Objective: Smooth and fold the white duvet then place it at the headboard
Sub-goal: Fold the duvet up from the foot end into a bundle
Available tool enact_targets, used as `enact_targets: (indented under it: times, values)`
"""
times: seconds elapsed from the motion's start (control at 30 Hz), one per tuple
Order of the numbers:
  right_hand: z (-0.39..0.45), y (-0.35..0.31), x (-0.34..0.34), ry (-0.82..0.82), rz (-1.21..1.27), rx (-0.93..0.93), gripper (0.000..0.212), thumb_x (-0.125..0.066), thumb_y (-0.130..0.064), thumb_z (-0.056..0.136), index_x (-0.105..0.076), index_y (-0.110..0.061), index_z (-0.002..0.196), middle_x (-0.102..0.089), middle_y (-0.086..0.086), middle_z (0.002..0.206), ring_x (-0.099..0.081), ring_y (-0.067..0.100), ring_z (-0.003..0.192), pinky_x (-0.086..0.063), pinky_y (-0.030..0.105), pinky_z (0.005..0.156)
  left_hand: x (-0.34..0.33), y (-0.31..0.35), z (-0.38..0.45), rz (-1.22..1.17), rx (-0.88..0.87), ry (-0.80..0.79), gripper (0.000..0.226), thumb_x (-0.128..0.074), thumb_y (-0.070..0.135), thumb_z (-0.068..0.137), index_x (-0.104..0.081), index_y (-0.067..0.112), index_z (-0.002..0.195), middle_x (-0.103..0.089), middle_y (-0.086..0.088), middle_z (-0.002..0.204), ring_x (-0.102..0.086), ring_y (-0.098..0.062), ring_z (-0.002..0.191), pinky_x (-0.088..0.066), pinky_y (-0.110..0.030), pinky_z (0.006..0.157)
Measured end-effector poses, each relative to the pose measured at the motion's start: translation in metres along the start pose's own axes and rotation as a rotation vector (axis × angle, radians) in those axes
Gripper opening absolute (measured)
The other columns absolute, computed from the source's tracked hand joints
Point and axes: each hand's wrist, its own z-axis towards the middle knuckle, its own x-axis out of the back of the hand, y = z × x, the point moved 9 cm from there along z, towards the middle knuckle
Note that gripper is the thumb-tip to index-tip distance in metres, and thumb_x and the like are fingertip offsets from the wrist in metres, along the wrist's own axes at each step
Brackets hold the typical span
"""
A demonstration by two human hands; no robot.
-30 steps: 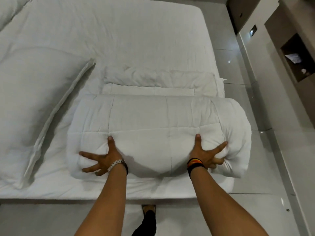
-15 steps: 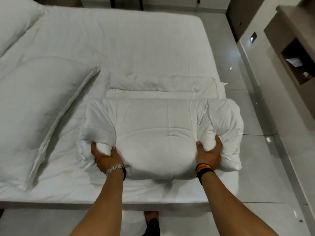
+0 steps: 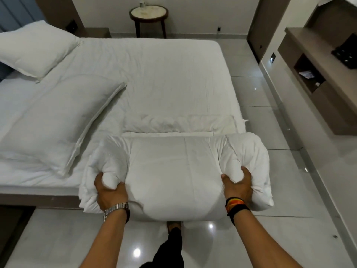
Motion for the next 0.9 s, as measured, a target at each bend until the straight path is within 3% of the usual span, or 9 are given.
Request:
enact_targets:
  times: [0.1, 0.2, 0.3, 0.37, 0.47, 0.53, 0.6, 0.7, 0.9]
  values:
    - [0.006, -0.029, 0.003, 0.006, -0.011, 0.018, 0.079, -0.084, -0.023, 0.083, -0.045, -0.027, 0.151, -0.056, 0.008, 0.145, -0.054, 0.035, 0.129, -0.043, 0.042, 0.110, 0.007, 0.028, 0.002, -0.029, -0.006, -0.019, 0.071, -0.069, 0.016, 0.088, -0.041, 0.038, 0.149, -0.061, -0.013, 0.138, -0.060, -0.043, 0.121, -0.050, -0.049, 0.103]
    - [0.036, -0.077, -0.014, -0.015, 0.010, 0.079, 0.080, -0.083, -0.018, 0.083, -0.043, -0.021, 0.152, -0.053, 0.008, 0.150, -0.051, 0.033, 0.136, -0.039, 0.036, 0.113, -0.012, 0.079, 0.022, -0.110, -0.065, -0.069, 0.072, -0.069, 0.013, 0.089, -0.043, 0.033, 0.153, -0.050, -0.015, 0.150, -0.053, -0.039, 0.133, -0.043, -0.040, 0.107]
    - [0.080, -0.126, -0.046, -0.098, 0.099, 0.104, 0.094, -0.080, -0.022, 0.086, -0.024, -0.023, 0.162, -0.053, 0.009, 0.149, -0.050, 0.030, 0.139, -0.035, 0.034, 0.116, -0.050, 0.121, 0.053, -0.258, -0.137, -0.227, 0.076, -0.071, 0.019, 0.094, -0.034, 0.035, 0.159, -0.032, -0.013, 0.160, -0.048, -0.031, 0.140, -0.040, -0.034, 0.111]
    - [0.106, -0.156, -0.078, -0.197, 0.114, 0.127, 0.101, -0.077, -0.038, 0.089, -0.011, -0.029, 0.165, -0.060, 0.006, 0.134, -0.055, 0.026, 0.132, -0.037, 0.033, 0.111, -0.083, 0.142, 0.069, -0.243, -0.290, -0.336, 0.076, -0.069, 0.030, 0.097, -0.029, 0.036, 0.161, -0.025, -0.009, 0.168, -0.033, -0.026, 0.152, -0.030, -0.032, 0.117]
    - [0.129, -0.188, -0.128, -0.330, -0.107, 0.343, 0.104, -0.064, -0.074, 0.083, -0.013, -0.034, 0.165, -0.055, 0.002, 0.134, -0.050, 0.021, 0.132, -0.031, 0.037, 0.118, -0.135, 0.159, 0.081, 0.130, -0.573, -0.321, 0.077, -0.050, 0.065, 0.091, -0.030, 0.039, 0.161, -0.012, -0.006, 0.173, -0.009, -0.025, 0.160, -0.009, -0.040, 0.125]
    - [0.147, -0.194, -0.161, -0.323, -0.513, 0.555, 0.093, -0.048, -0.081, 0.088, -0.018, -0.035, 0.164, -0.040, 0.001, 0.161, -0.029, 0.021, 0.152, -0.008, 0.046, 0.126, -0.168, 0.165, 0.091, 0.367, -0.680, -0.228, 0.076, -0.037, 0.074, 0.091, -0.032, 0.041, 0.160, -0.006, -0.007, 0.174, 0.002, -0.029, 0.160, 0.001, -0.047, 0.126]
    - [0.167, -0.196, -0.189, -0.276, -0.835, 0.714, 0.086, -0.028, -0.084, 0.092, -0.018, -0.037, 0.164, -0.019, 0.002, 0.171, -0.008, 0.019, 0.159, 0.011, 0.053, 0.125, -0.198, 0.164, 0.108, 0.522, -0.692, -0.165, 0.073, -0.030, 0.075, 0.095, -0.026, 0.044, 0.161, -0.001, -0.007, 0.174, 0.012, -0.029, 0.160, 0.010, -0.053, 0.126]
    - [0.211, -0.200, -0.229, -0.233, -1.007, 0.731, 0.085, -0.012, -0.084, 0.093, -0.017, -0.037, 0.164, -0.008, 0.005, 0.173, 0.003, 0.020, 0.160, 0.020, 0.060, 0.120, -0.249, 0.158, 0.146, 0.685, -0.685, -0.131, 0.074, -0.023, 0.075, 0.098, -0.015, 0.043, 0.163, 0.003, -0.008, 0.174, 0.019, -0.029, 0.158, 0.012, -0.062, 0.123]
    - [0.282, -0.158, -0.300, -0.341, -1.155, 0.578, 0.089, -0.004, -0.084, 0.091, -0.012, -0.036, 0.165, -0.005, 0.002, 0.174, 0.005, 0.020, 0.160, 0.018, 0.061, 0.119, -0.334, 0.138, 0.187, 0.856, -0.666, -0.157, 0.076, -0.019, 0.072, 0.100, -0.013, 0.034, 0.165, 0.006, -0.013, 0.173, 0.019, -0.034, 0.158, 0.009, -0.065, 0.122]
